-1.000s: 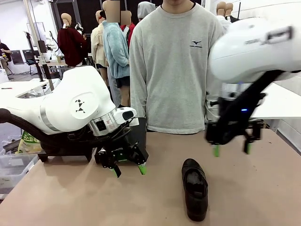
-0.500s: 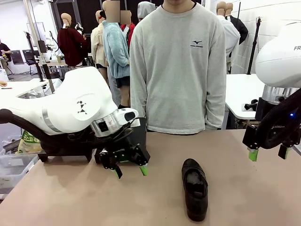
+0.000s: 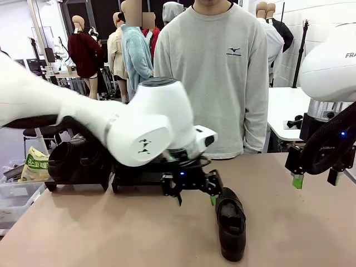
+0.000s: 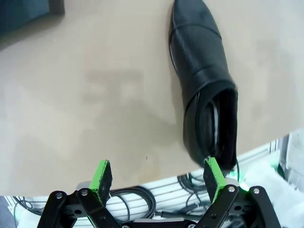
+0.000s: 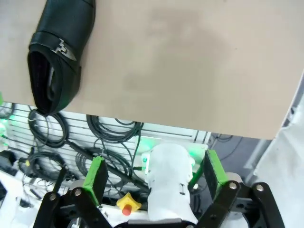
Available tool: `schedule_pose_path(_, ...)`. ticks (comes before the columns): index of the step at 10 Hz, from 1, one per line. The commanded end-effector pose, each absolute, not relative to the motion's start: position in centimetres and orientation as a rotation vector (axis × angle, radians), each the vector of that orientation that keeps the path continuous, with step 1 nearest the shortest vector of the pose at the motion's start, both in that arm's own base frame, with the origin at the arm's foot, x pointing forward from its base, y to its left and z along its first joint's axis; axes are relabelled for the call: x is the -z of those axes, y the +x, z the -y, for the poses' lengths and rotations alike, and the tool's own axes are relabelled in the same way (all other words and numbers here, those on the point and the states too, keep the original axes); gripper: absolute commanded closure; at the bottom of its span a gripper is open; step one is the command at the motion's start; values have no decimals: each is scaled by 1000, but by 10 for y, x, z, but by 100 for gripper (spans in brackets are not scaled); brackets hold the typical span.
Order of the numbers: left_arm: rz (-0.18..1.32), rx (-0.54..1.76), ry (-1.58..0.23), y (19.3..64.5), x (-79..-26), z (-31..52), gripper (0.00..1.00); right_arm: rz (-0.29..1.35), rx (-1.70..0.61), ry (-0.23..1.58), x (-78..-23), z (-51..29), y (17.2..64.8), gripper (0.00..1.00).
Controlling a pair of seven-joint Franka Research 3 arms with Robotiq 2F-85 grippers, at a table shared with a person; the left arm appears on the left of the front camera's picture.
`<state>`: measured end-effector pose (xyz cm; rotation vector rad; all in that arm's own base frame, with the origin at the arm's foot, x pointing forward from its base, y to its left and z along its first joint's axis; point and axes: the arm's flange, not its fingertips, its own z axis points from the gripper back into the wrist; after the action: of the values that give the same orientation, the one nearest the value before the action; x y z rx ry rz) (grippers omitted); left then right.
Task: Organize the shoes by placing them on the stand.
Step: Place the Shoe from the middle of the table onto the Shoes Stand.
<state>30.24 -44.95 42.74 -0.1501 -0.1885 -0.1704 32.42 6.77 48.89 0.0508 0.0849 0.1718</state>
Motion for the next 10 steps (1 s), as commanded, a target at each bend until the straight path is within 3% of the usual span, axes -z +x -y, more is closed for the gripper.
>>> schedule_pose_path(1,166,87,-9,323,-410,497,0,-91,-169,42,-492,-67,324,0)
schedule_pose_path(10,85,6,-39,308,-366,523,0,-91,-169,42,-492,-67,324,0)
